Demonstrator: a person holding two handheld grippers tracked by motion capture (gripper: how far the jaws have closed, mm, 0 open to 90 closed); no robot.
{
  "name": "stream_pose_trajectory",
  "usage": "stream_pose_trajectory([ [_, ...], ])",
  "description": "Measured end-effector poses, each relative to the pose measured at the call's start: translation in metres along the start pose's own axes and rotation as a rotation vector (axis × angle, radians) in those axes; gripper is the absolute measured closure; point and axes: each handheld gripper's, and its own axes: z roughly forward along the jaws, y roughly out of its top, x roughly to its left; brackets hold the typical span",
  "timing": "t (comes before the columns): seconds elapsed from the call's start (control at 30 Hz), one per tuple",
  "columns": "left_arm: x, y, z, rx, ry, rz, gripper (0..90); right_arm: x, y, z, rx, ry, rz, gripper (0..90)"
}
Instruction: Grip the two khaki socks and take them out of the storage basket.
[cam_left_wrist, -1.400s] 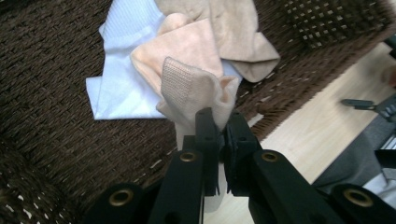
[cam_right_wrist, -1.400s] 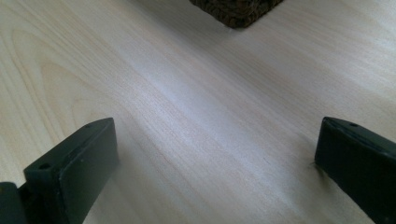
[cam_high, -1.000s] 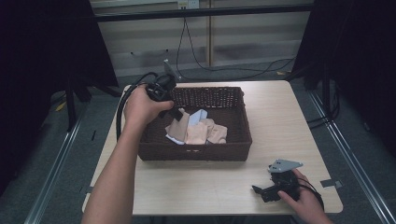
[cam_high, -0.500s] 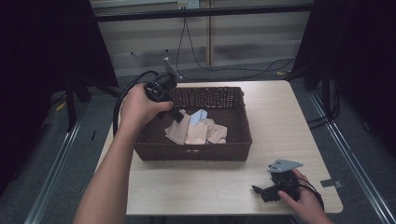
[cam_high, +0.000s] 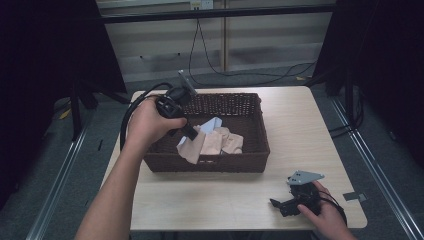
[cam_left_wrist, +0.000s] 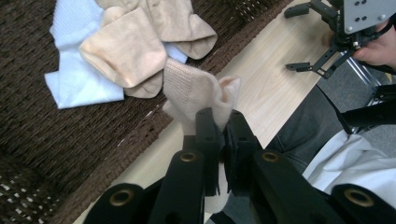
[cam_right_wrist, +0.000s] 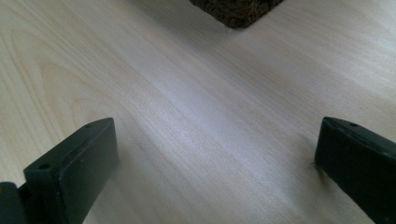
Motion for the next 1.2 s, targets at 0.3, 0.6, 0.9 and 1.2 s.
stream_pose_trajectory([
  [0.3, -0.004, -0.015, 0.014, 0.004, -0.006, 0.022, 85.8, 0.000, 0.000, 0.000, 0.000, 0.000, 0.000, 0.0],
  [0.6, -0.008, -0.028, 0.035, -0.010, -0.019, 0.038, 85.5, 0.000, 0.000, 0.000, 0.000, 0.000, -0.002, 0.0],
  [0.9, -0.007, -0.038, 0.066, 0.012, -0.022, 0.037, 85.4, 0.000, 0.000, 0.000, 0.003, 0.001, -0.002, 0.0],
  [1.2, -0.008, -0.044, 0.091, 0.039, -0.036, 0.033, 84.9, 0.000, 0.000, 0.000, 0.003, 0.001, -0.002, 0.0],
])
